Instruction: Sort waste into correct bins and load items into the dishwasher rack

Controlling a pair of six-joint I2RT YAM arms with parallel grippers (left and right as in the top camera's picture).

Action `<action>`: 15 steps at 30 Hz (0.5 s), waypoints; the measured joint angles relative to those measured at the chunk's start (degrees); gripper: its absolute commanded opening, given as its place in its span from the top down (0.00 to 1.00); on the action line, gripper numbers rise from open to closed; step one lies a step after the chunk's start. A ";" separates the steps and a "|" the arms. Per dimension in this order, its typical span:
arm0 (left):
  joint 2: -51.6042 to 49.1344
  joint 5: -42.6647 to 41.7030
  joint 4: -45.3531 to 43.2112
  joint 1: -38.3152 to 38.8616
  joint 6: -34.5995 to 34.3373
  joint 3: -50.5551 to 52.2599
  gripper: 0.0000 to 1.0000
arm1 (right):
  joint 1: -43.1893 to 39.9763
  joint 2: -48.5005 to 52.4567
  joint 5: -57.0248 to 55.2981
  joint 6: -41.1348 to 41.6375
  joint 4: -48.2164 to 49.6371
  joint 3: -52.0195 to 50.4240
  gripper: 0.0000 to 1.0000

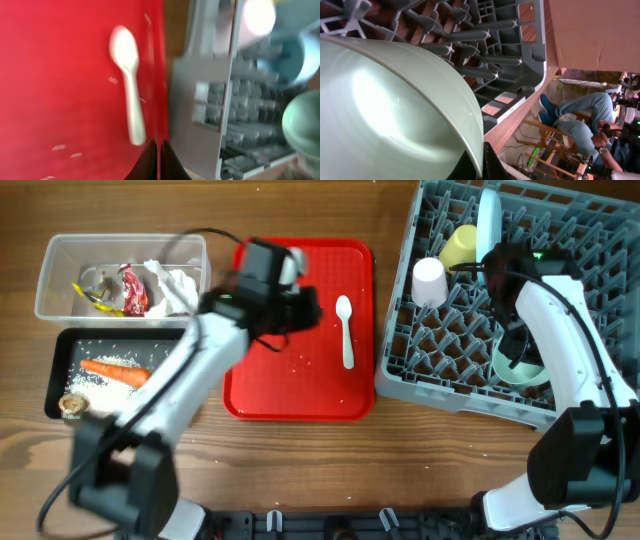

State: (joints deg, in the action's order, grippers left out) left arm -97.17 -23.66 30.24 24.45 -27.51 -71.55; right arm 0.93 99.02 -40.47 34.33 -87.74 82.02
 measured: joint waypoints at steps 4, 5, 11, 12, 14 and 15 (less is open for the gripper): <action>-5.64 -2.99 -4.20 3.87 -1.53 0.07 0.96 | 0.00 0.00 0.04 -0.15 -0.02 0.00 0.96; -6.58 -3.48 -5.05 4.46 -1.84 0.07 0.96 | 0.00 0.00 0.07 -0.15 -0.02 0.02 0.95; -7.98 -5.20 -7.50 7.98 -2.43 0.15 0.65 | 0.00 0.00 0.17 -0.17 0.20 0.02 0.96; -7.98 -6.56 -9.01 8.74 -3.08 0.15 0.62 | 0.00 0.00 0.20 -0.17 0.28 0.02 0.96; -7.98 -8.02 -9.75 9.92 -3.08 0.15 0.61 | 0.00 0.00 0.24 -0.17 0.33 0.02 0.96; -7.98 -8.17 -9.70 10.47 -3.26 0.15 0.61 | 0.00 0.00 0.37 -0.24 0.35 0.02 0.96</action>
State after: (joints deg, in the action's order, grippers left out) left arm -105.14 -31.83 20.53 34.92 -30.76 -71.40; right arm 0.93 99.02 -40.10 34.09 -87.39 82.04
